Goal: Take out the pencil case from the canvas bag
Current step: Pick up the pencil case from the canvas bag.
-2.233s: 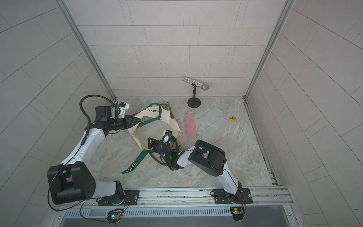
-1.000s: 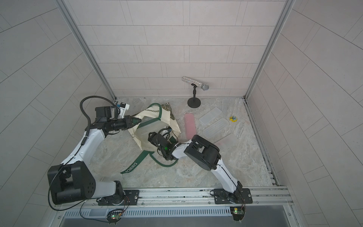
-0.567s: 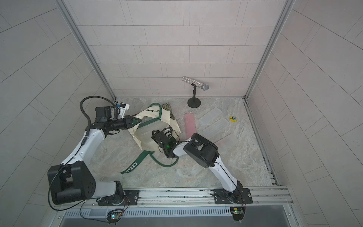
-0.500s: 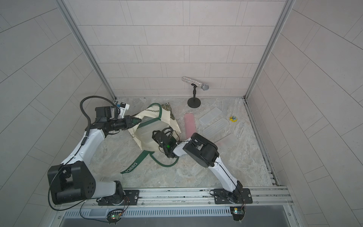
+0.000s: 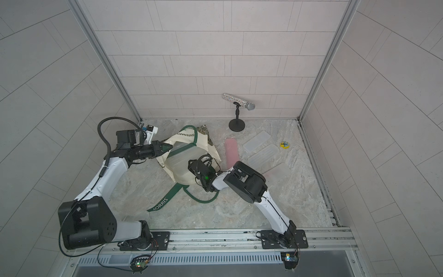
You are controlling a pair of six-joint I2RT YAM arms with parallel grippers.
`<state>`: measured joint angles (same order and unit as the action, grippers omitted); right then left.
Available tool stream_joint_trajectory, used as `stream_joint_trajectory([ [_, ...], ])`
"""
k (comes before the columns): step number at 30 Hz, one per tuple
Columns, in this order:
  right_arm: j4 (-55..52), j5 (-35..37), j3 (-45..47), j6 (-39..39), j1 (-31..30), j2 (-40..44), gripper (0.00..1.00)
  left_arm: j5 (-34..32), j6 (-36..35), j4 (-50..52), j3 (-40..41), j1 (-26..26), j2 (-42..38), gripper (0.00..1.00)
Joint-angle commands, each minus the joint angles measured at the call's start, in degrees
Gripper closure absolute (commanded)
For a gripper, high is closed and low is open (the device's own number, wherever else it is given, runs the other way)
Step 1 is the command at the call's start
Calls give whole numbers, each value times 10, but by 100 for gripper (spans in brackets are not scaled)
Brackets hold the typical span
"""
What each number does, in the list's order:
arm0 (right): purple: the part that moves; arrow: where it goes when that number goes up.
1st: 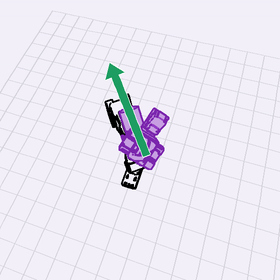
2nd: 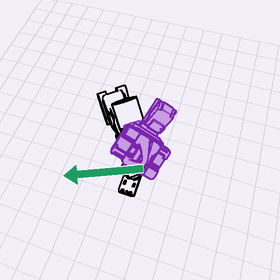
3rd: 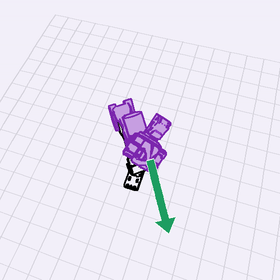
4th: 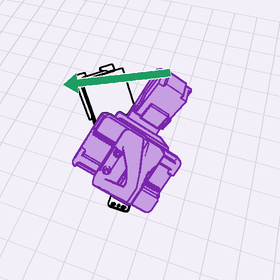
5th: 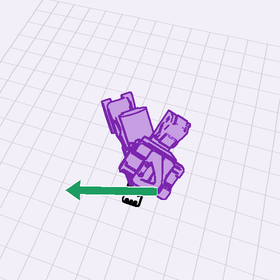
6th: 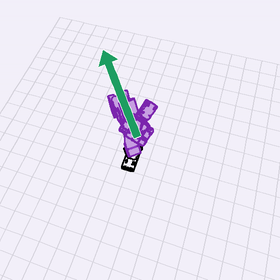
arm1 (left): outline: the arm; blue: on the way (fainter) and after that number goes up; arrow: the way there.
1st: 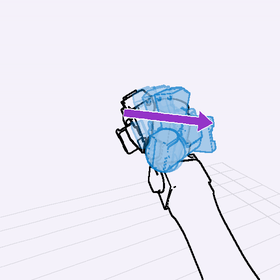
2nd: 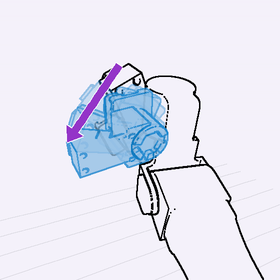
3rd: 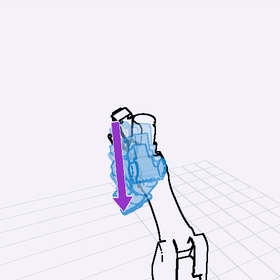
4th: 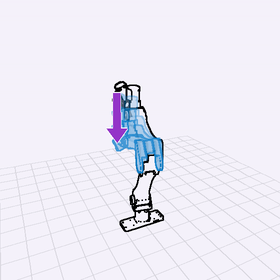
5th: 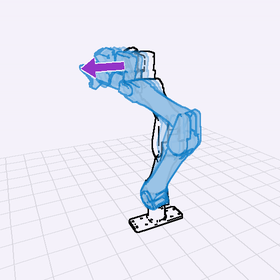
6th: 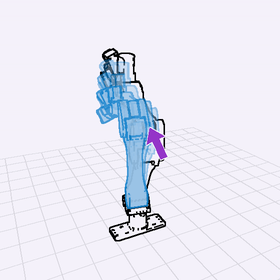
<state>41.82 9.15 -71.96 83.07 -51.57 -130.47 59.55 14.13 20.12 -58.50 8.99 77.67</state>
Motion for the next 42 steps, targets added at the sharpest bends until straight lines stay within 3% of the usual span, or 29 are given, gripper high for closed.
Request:
stream_joint_trajectory([
  [1,-4,-21,21,-46,-3,29,69,44,-1,-37,-2,3,-13,100],
  [5,5,-49,23,-84,-3,47,72,43,-1,-39,-1,3,-13,100],
  [18,-48,-100,16,-205,-5,83,71,39,-2,-40,-1,3,-15,100],
  [30,-153,-107,17,-336,-15,139,71,39,-2,-39,-1,3,-17,100],
  [42,-183,-148,43,-422,-17,192,71,34,-3,-39,0,4,-17,100],
])
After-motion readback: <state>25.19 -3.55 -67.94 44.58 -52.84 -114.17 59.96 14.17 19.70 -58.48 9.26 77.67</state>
